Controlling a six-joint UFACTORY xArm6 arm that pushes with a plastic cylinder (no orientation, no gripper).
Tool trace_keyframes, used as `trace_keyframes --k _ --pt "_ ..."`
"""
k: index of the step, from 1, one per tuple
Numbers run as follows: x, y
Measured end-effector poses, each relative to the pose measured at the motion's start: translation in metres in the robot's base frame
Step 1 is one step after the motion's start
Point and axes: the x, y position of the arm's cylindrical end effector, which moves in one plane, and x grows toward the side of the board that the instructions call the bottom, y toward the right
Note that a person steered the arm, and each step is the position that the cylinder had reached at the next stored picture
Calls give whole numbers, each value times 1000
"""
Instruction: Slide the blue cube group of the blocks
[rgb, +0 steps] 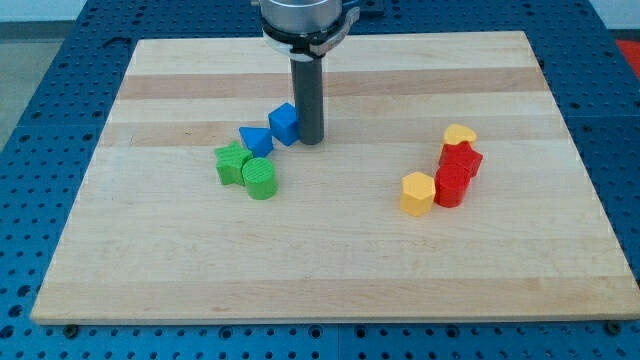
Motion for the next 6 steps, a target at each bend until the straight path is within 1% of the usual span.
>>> trace_keyframes --k 1,2,3,4,5,6 --pt "0 0" --pt "-6 12" --pt "-51 28" --pt "-51 21" --pt "-49 -6" --pt "-34 -26"
